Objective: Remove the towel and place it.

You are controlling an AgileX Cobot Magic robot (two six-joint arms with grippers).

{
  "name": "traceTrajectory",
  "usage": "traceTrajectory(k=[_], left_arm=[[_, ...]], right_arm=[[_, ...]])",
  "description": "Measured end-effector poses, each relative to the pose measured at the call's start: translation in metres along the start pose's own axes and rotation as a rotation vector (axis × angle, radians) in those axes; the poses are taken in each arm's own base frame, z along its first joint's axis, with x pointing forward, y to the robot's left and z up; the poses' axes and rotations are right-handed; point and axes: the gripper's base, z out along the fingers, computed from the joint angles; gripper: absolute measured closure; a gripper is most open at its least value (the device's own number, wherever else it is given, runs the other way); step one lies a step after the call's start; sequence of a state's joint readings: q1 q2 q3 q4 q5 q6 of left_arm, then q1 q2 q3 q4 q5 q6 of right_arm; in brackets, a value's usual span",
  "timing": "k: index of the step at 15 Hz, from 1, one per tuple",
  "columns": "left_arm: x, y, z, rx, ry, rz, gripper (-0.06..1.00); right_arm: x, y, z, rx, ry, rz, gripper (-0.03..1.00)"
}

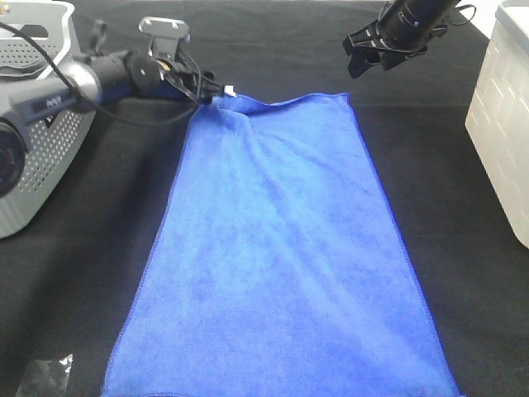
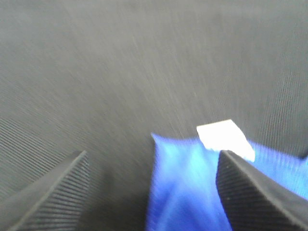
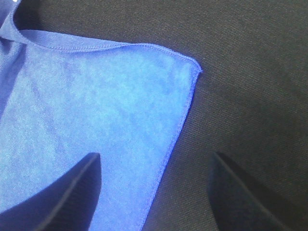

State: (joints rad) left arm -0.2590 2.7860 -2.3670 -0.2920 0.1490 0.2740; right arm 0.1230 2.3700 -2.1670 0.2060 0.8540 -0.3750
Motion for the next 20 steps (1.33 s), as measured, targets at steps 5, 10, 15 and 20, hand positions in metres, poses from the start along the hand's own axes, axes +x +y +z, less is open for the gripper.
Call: traceTrajectory(k=[5, 10, 15, 20], left_arm=[[0.020, -0.011, 0.009, 0.012, 0.021, 0.011, 0.27], [0.026, -0.011, 0.011, 0.012, 0.031, -0.004, 0.68], [0.026, -0.001, 0.011, -0.005, 0.035, -0.125, 0.76], [0.025, 0.010, 0.011, -0.026, 0.024, -0.150, 0.62]], right_arm=[[0.005, 0.002, 0.000, -0.021, 0.053, 0.000, 0.36], [0.009, 0.004, -0.001, -0.039, 0.099, 0.000, 0.36], [0.010, 0.004, -0.001, -0.039, 0.107, -0.002, 0.36], [0.010, 0.004, -0.001, -0.039, 0.107, -0.002, 0.36]])
